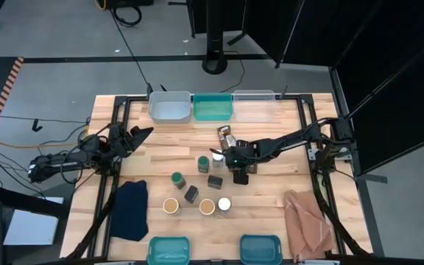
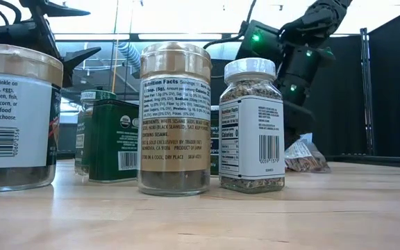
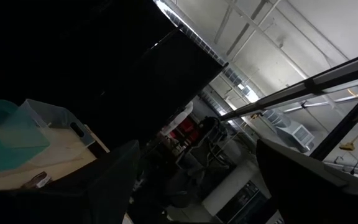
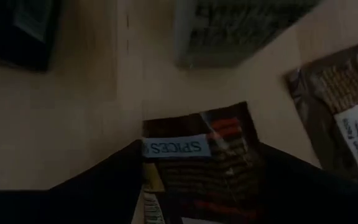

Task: Sort spices by type
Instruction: Put the bottom orange seasoning pack into the blue bin

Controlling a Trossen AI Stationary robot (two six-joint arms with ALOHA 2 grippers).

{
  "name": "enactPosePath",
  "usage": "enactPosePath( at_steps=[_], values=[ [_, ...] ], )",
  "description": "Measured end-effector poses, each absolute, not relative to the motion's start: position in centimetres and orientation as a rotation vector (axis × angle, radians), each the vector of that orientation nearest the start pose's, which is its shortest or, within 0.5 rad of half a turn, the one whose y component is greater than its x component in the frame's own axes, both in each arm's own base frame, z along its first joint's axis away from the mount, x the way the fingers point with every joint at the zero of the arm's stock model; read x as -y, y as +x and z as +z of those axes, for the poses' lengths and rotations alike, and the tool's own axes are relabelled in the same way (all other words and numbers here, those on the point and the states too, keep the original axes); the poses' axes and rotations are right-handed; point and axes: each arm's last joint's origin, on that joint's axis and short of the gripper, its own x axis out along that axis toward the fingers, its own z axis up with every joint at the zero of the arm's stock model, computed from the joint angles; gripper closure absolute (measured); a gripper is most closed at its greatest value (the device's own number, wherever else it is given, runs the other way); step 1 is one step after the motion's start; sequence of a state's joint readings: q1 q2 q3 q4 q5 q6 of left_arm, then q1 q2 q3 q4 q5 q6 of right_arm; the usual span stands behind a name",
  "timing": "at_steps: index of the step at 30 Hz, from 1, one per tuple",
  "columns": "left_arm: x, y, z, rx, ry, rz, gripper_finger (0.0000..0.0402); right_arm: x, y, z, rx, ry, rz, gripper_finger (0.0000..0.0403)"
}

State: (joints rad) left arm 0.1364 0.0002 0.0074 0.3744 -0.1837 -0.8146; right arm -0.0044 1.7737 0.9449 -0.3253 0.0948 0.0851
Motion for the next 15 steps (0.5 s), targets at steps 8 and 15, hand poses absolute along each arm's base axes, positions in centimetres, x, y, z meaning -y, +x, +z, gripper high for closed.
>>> enactPosePath(
  at_steps=[8, 15],
  values=[
    [-1.75, 8.83, 20.12, 0.492, -0.808, 0.143, 0.0073, 0.43, 31.90, 13.21, -1.168, 0.099, -0.198, 0.0280],
    [-1.75, 8.83, 20.12, 0.492, -0.808, 0.143, 0.0073, 0.11, 31.85, 13.51, -1.172, 0.197, -0.189, 0.0334]
  ],
)
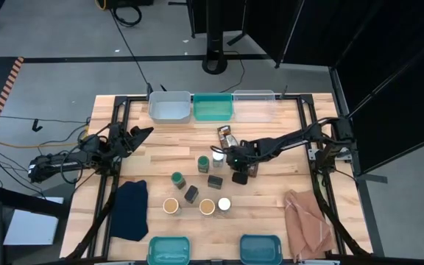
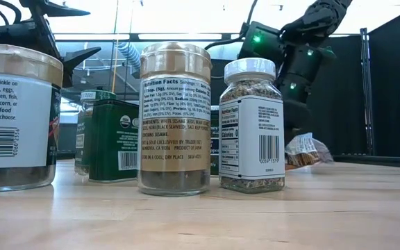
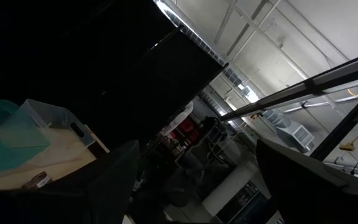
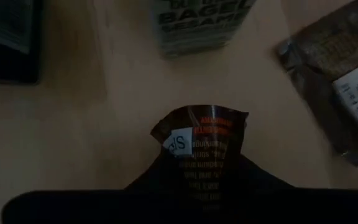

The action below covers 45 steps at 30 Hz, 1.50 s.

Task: Sort spices by type
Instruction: Put the bottom orange seasoning pack into the blue bin

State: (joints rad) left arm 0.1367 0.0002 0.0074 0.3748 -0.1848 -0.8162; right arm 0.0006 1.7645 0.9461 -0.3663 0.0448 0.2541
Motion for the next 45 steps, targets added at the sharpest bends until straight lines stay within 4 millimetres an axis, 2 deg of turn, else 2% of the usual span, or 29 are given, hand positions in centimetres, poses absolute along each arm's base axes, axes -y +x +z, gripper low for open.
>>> enactPosePath(
  at_steps=[3, 6, 10, 16, 19, 21, 25, 29, 33, 39, 45],
  values=[
    [-1.7, 8.8, 20.1, 0.492, -0.808, 0.143, 0.0073, -0.4, 32.0, 14.5, -1.156, 0.211, -0.171, 0.0334],
    [-1.7, 8.8, 20.1, 0.492, -0.808, 0.143, 0.0073, -1.1, 32.2, 16.9, -1.105, 0.207, -0.147, 0.0334],
    [-1.7, 8.8, 20.1, 0.491, -0.808, 0.143, 0.0073, -2.6, 31.5, 20.2, -1.065, 0.233, -0.128, 0.0334],
    [-1.8, 8.8, 20.1, 0.490, -0.808, 0.144, 0.0073, -6.4, 28.8, 25.9, -0.898, 0.341, -0.036, 0.0334],
    [-1.7, 8.8, 20.1, 0.489, -0.808, 0.144, 0.0073, -8.7, 27.4, 27.7, -0.833, 0.429, 0.027, 0.0334],
    [-1.7, 8.8, 20.1, 0.489, -0.808, 0.144, 0.0073, -10.4, 26.7, 28.2, -0.814, 0.485, 0.063, 0.0334],
    [-1.8, 8.8, 20.1, 0.488, -0.808, 0.144, 0.0073, -14.1, 26.3, 27.9, -0.794, 0.580, 0.101, 0.0334],
    [-1.8, 8.8, 20.1, 0.488, -0.808, 0.145, 0.0073, -17.3, 26.9, 26.1, -0.789, 0.650, 0.101, 0.0334],
    [-1.8, 8.8, 20.1, 0.488, -0.808, 0.145, 0.0073, -19.7, 27.4, 24.6, -0.767, 0.732, 0.105, 0.0334],
    [-1.8, 8.8, 20.1, 0.487, -0.808, 0.145, 0.0073, -22.3, 27.0, 22.5, -0.833, 0.822, 0.088, 0.0335],
    [-1.8, 8.9, 20.0, 0.485, -0.797, 0.155, 0.0073, -23.7, 26.0, 21.9, -0.883, 0.876, 0.081, 0.0335]
  ],
)
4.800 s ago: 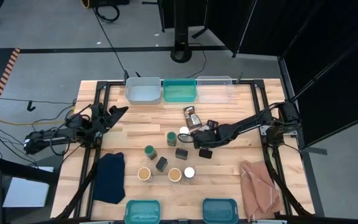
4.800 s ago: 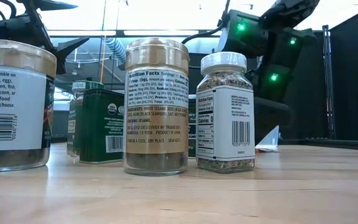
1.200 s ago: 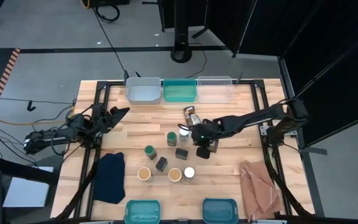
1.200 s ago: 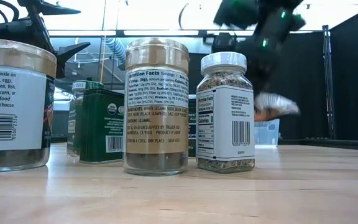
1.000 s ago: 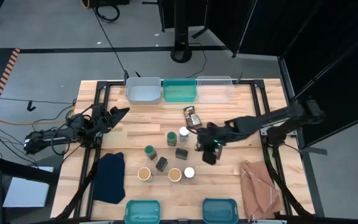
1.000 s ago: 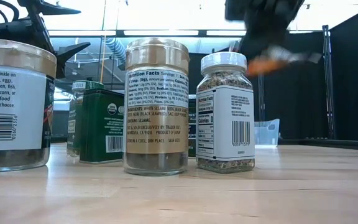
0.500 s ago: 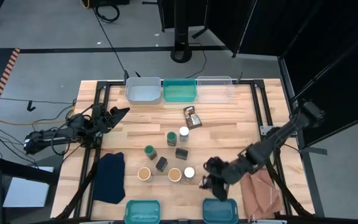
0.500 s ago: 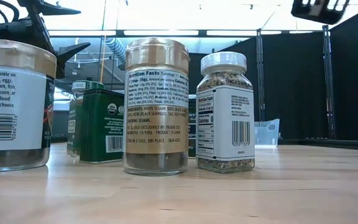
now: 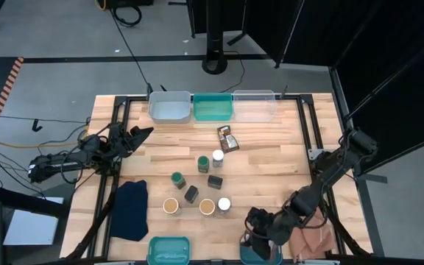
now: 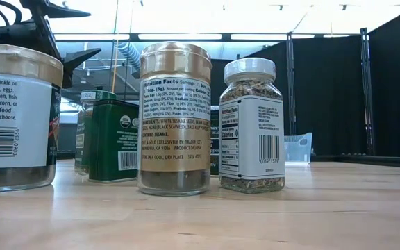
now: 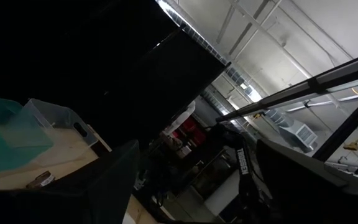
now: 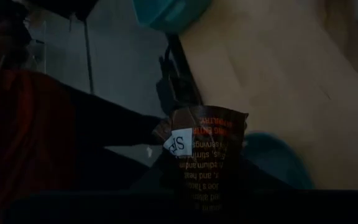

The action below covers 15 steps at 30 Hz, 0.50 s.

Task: Sort spices by type
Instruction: Put the bottom orange seasoning pack into the blue bin

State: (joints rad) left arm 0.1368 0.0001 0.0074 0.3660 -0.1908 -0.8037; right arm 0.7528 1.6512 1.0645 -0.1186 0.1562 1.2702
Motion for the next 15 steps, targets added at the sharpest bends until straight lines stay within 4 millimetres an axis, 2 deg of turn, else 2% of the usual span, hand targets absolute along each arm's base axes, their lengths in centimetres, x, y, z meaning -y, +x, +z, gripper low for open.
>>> enactPosePath(
  at_steps=[6, 15],
  values=[
    [-1.8, 8.8, 20.0, 0.483, -0.759, 0.171, 0.0073, -24.1, 25.3, 21.6, -0.923, 0.886, 0.056, 0.0335],
    [-1.8, 8.8, 20.0, 0.484, -0.759, 0.172, 0.0073, -23.7, 24.8, 20.9, -0.984, 0.815, 0.005, 0.0336]
  ],
)
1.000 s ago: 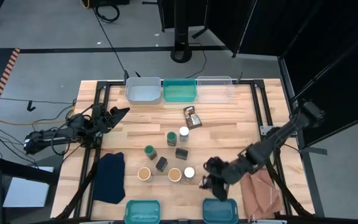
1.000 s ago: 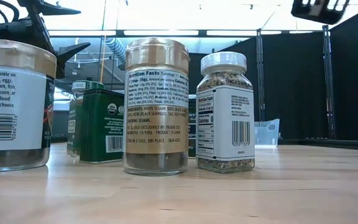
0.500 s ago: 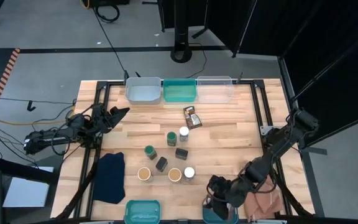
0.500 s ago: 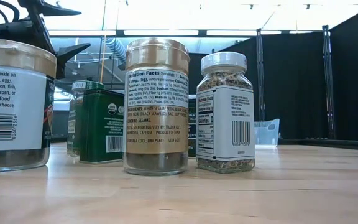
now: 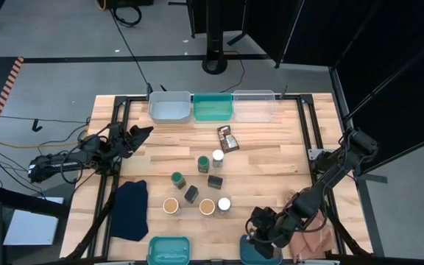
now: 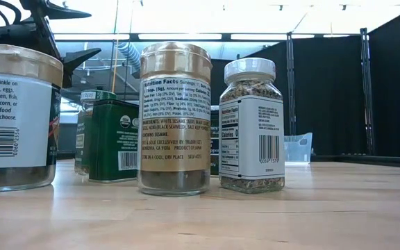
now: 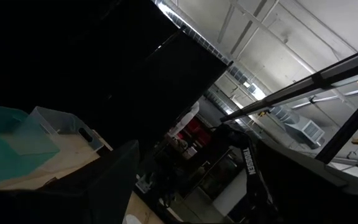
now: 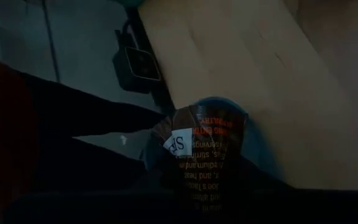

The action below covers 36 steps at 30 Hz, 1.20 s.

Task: Sort spices by type
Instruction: Put the bottom orange seasoning pack into the blue bin

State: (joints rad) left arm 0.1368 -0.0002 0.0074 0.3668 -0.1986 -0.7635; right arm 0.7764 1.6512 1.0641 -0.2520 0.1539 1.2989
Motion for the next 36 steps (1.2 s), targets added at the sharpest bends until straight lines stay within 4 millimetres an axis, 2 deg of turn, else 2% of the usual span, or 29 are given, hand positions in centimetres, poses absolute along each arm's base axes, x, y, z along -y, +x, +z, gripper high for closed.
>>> enactPosePath(
  at_steps=[3, 11, 17, 24, 36],
  values=[
    [-1.8, 8.8, 20.0, 0.484, -0.759, 0.172, 0.0073, -23.7, 24.8, 20.9, -0.980, 0.803, 0.016, 0.0336],
    [-1.8, 8.8, 20.0, 0.485, -0.759, 0.174, 0.0073, -24.7, 25.6, 19.2, -1.025, 0.824, 0.068, 0.0336],
    [-1.8, 8.9, 20.0, 0.482, -0.760, 0.179, 0.0073, -24.6, 25.7, 18.6, -1.045, 0.805, 0.046, 0.0336],
    [-1.8, 8.9, 20.0, 0.479, -0.760, 0.180, 0.0073, -24.5, 25.7, 18.6, -1.044, 0.778, 0.055, 0.0326],
    [-1.8, 8.9, 20.0, 0.480, -0.759, 0.180, 0.0073, -24.7, 25.9, 18.8, -1.026, 0.775, 0.092, 0.0331]
  ],
)
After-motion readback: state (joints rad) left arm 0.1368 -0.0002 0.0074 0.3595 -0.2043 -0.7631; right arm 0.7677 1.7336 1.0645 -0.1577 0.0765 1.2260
